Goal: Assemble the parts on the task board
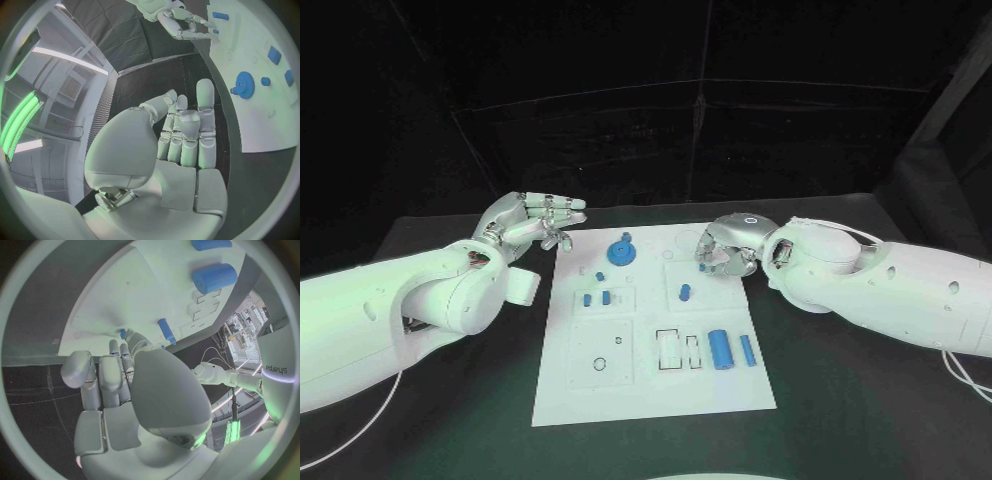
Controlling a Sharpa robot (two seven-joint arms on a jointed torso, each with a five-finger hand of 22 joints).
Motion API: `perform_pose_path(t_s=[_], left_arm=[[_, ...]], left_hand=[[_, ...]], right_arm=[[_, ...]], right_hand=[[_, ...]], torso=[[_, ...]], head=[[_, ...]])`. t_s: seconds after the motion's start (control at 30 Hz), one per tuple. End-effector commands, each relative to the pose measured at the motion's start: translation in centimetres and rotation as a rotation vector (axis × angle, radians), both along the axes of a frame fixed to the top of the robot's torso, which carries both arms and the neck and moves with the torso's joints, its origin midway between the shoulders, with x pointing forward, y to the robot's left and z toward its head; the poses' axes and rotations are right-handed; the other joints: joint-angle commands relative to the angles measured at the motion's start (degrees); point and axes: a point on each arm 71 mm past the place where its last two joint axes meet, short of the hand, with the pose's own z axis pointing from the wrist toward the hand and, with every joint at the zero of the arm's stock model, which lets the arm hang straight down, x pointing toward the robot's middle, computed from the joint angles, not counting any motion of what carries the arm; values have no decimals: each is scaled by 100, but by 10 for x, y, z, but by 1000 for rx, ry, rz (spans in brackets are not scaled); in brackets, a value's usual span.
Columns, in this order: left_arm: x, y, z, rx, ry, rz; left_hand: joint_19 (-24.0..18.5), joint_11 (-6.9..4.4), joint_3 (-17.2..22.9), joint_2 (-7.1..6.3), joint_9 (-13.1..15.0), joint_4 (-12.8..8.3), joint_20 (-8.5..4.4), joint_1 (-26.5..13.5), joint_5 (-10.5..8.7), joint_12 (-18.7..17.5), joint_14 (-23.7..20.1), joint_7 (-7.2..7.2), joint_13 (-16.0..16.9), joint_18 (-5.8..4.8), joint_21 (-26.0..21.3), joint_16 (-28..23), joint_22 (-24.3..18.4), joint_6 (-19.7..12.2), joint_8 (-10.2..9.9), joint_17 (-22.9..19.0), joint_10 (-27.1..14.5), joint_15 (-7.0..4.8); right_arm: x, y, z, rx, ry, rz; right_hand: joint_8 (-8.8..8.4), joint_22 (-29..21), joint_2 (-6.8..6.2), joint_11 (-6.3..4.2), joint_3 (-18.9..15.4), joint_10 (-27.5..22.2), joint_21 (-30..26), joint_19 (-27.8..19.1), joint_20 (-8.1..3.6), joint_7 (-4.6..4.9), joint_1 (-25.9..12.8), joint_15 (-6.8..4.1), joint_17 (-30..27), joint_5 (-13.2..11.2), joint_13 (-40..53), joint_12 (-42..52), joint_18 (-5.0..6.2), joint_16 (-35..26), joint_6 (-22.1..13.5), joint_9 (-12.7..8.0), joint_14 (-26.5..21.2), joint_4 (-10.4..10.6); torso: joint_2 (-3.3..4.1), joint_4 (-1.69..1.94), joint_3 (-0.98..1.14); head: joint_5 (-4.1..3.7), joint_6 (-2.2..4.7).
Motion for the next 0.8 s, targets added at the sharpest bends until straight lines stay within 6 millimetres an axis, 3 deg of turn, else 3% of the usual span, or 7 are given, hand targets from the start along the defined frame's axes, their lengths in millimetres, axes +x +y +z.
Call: perform_pose_path(t_s=[0.03,0.47,0.8], left_arm=[[-1,-2,4,-53,-21,-14],[0,-2,4,-55,-24,-13],[0,-1,3,-54,-22,-13]], left_hand=[[-29,-9,-23,50,-8,-2,-1,-12,33,29,-39,-1,5,66,-33,-28,-8,18,37,-7,-16,-1],[-38,-12,-40,59,-9,-9,-2,4,33,50,-61,-2,15,67,-44,-45,-13,25,44,-37,-16,-3],[-44,-11,-52,65,-11,-18,-3,21,33,64,-78,1,22,68,-52,-59,-17,24,45,-61,-25,-4]], right_arm=[[0,2,-4,-45,5,9],[2,9,-10,-51,19,18],[3,11,-13,-96,13,11]], right_hand=[[-41,13,-53,-5,114,72,2,19,32,-6,-8,43,1,-16,-88,-35,67,9,47,8,98,-10],[-46,90,-114,-15,586,251,56,64,24,-3,-66,31,-7,-2,-372,-66,55,26,175,19,111,-95],[142,502,1,-180,1134,835,315,271,-91,-148,-27,-103,-65,-263,-448,64,-15,48,677,92,153,-430]], torso=[[8,-5,7],[1,-7,10],[1,-9,8]], head=[[40,-22],[60,-71],[60,-104]])
